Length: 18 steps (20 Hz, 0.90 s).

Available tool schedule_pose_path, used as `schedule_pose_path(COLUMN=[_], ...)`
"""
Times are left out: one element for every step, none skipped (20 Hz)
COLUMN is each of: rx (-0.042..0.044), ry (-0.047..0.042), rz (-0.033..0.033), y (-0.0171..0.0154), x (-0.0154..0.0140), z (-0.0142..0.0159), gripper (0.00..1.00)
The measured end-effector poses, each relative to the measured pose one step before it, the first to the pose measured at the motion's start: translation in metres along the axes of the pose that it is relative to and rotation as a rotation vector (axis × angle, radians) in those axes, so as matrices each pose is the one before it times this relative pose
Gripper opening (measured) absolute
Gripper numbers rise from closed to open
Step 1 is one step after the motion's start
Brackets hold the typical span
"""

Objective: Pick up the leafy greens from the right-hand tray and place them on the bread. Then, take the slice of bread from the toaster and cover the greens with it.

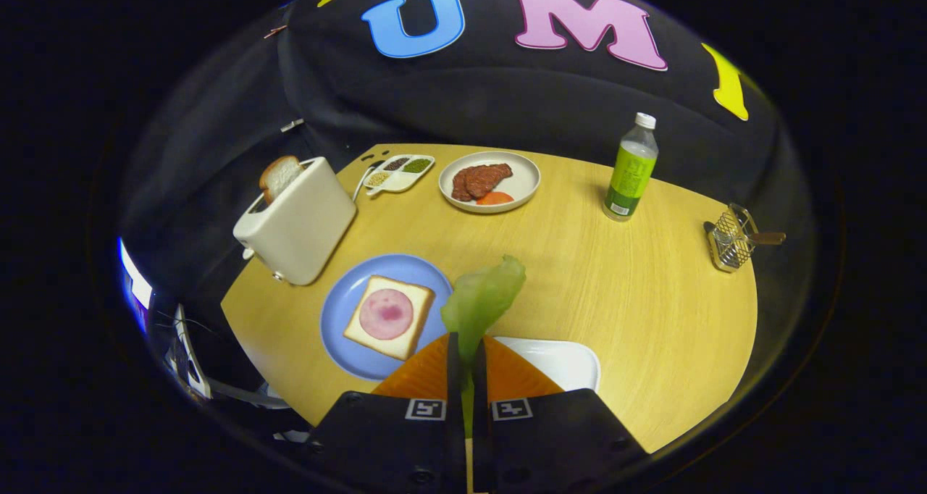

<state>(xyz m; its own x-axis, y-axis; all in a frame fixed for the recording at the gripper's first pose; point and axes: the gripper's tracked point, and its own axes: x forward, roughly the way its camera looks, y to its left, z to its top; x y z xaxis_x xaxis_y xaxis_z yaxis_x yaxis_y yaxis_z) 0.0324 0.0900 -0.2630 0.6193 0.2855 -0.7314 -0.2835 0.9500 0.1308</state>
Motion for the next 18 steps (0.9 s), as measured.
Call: schedule_pose_path(rx=[-0.00075,-0.00524,-0.00720,-0.00977,-0.01463,-0.01576,-0.01036,-0.00424,0.00125,0.00066,-0.00482,-0.01067,-0.01483,-0.01191,-0.00751,-0.00473,-0.00428,-0.00557], ry=[-0.00485,-0.00148,0.00138,0.00195,0.00446,0.00809,0.00570,0.00510,0.00679,0.00762,0.00620,0.00594,0.00746,0.01531,0.01251,0.01017,0.01334,0.00485], rz=[0.01154,0.01009,0.00988,0.00880,-0.00039,-0.00404,0.00058,0.00649,0.00524,0.00688,0.00010,-0.00483,-0.01108,-0.00598,-0.00459,-0.00542,-0.00966,-0.01259], y=[0.00955,0.00844,0.00988,0.00961,0.00759,0.00587,0.00664,0.00863,0.00810,0.00682,0.00518,0.00382,0.00171,0.00298,0.00217,0.00249,0.00158,-0.00157], x=[0.00316,0.00351,0.00414,0.00429,0.00552,0.00550,0.00649,0.00652,0.00643,0.00552,0.00822,0.00888,0.00758,0.00720,0.00679,0.00716,0.00640,0.00417], z=[0.00604,0.00609,0.00334,0.00266,0.00252,0.00080,0.00091,0.00070,0.00013,-0.00033,-0.00024,-0.00045,-0.00085,-0.00303,-0.00314,-0.00206,-0.00368,-0.00172], gripper=[0.08,0.08,0.08,0.08,0.08,0.08,0.08,0.08,0.08,0.08,0.08,0.08,0.08,0.08,0.09,0.09,0.09,0.13])
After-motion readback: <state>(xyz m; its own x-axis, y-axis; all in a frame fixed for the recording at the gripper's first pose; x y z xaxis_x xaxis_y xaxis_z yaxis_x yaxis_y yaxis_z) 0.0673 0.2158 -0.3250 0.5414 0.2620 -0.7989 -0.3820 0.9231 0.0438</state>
